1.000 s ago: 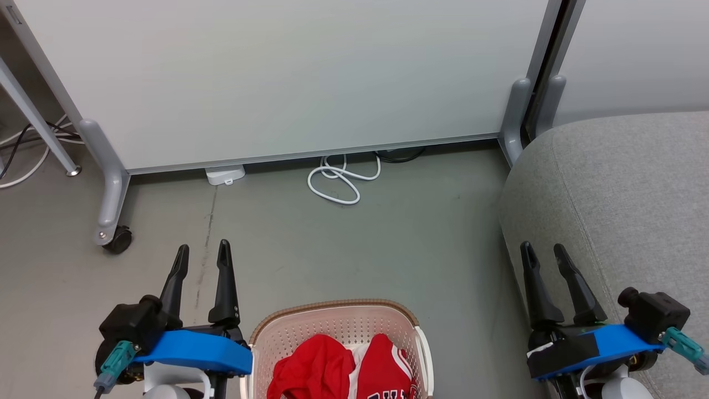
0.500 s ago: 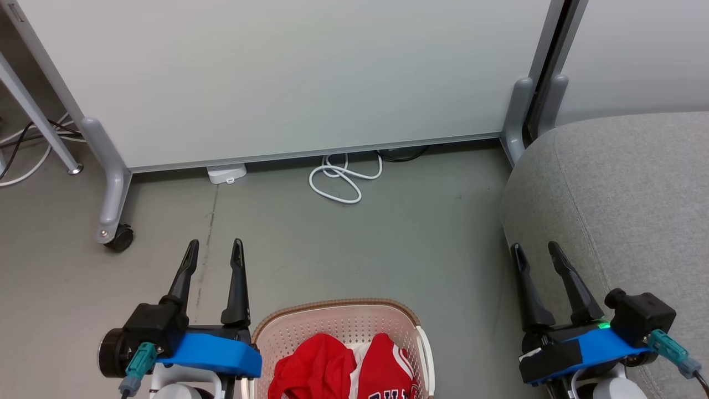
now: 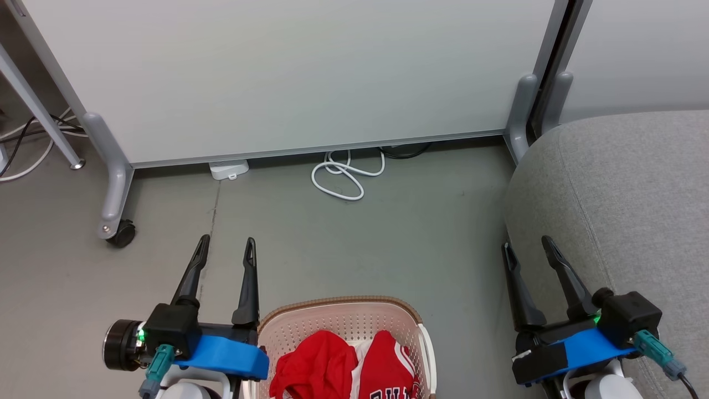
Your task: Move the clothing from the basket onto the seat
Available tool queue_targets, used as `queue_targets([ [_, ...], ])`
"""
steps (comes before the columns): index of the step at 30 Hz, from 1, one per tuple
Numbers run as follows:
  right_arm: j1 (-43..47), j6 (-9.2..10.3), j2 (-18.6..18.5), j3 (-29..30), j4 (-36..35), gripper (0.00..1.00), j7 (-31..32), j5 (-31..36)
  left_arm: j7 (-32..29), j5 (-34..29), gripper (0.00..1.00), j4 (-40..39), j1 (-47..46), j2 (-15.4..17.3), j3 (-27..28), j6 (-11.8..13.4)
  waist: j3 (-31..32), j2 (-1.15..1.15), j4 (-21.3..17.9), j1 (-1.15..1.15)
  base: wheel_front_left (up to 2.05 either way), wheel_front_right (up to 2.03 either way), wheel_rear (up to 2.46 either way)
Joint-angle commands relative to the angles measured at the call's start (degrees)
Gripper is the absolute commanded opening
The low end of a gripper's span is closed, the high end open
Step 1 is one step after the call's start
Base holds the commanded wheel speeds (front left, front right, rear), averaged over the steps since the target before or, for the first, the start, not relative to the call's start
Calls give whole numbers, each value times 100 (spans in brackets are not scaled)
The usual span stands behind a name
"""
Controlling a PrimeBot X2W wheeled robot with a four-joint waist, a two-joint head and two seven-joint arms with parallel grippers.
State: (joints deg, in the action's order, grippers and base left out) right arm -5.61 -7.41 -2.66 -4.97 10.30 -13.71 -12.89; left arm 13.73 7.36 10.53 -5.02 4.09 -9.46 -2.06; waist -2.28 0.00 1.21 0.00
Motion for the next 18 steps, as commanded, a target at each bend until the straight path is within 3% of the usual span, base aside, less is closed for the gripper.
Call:
queue_targets([
  [1, -59, -13, -34, -16, -31, 100, -40, 102, 37, -108, 100, -3, -90, 22, -12, -5, -3, 0, 2, 0, 0, 0, 0],
  [18, -63, -14, -36, -80, -41, 100, -155, 559, 156, -492, 100, 36, -111, -22, -31, -72, -36, 0, 33, 0, 0, 0, 0],
])
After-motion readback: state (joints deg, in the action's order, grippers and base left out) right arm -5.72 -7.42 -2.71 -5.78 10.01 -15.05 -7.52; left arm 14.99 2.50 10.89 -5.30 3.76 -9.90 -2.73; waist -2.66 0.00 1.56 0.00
